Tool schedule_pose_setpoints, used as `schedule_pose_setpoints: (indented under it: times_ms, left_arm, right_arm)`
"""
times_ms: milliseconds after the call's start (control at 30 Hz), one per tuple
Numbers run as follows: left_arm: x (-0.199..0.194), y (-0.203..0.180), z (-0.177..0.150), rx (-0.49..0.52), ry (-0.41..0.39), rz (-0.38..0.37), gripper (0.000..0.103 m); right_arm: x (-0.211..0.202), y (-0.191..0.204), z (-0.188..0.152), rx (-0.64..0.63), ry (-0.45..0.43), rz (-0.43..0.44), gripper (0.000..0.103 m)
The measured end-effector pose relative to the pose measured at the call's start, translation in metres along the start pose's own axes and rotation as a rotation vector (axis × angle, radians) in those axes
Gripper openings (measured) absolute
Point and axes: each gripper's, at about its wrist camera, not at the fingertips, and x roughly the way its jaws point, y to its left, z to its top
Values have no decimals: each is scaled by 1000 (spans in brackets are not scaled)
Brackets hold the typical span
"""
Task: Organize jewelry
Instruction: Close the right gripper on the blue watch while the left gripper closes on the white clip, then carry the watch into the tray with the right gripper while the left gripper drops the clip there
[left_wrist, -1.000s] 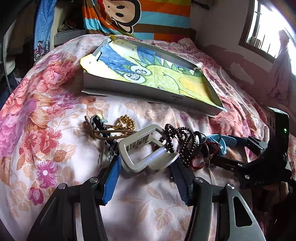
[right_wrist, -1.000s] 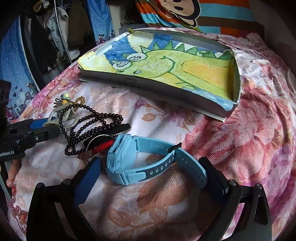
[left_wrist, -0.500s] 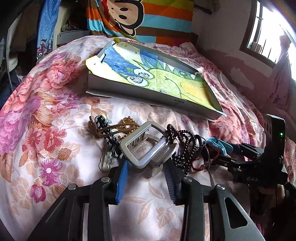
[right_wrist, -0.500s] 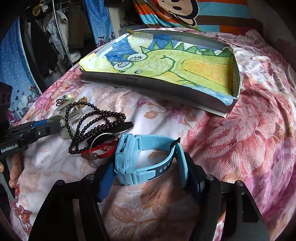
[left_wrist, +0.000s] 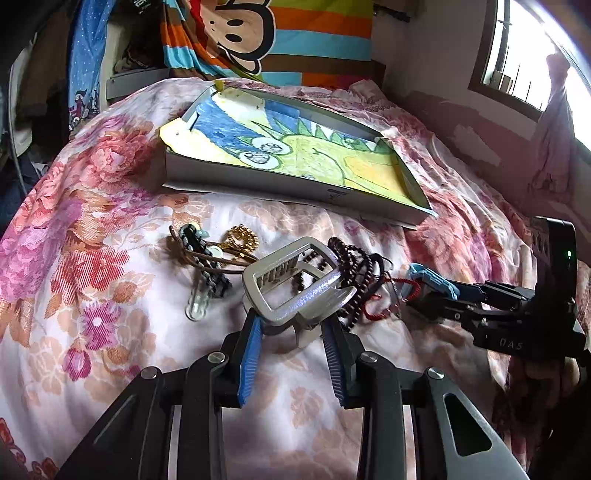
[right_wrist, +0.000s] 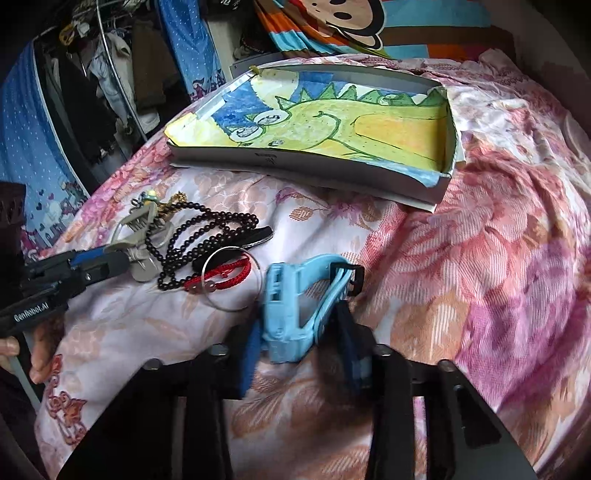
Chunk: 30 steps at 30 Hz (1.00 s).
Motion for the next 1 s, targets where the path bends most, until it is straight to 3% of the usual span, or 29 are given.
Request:
schedule_pose_setpoints:
  times_ms: [267, 700, 1000]
  left_arm:
    - [-16, -6, -7, -6, -35, -5, 31]
    - [-36, -8, -8, -17, -139, -19, 31]
    - [-23, 8, 34, -109, -201, -48, 31]
  right_arm:
    - [-13, 3, -11, 14, -34, -1, 24]
    - [-44, 17, -12, -48, -190, -12, 23]
    - [-43, 17, 27, -109, -303, -45, 23]
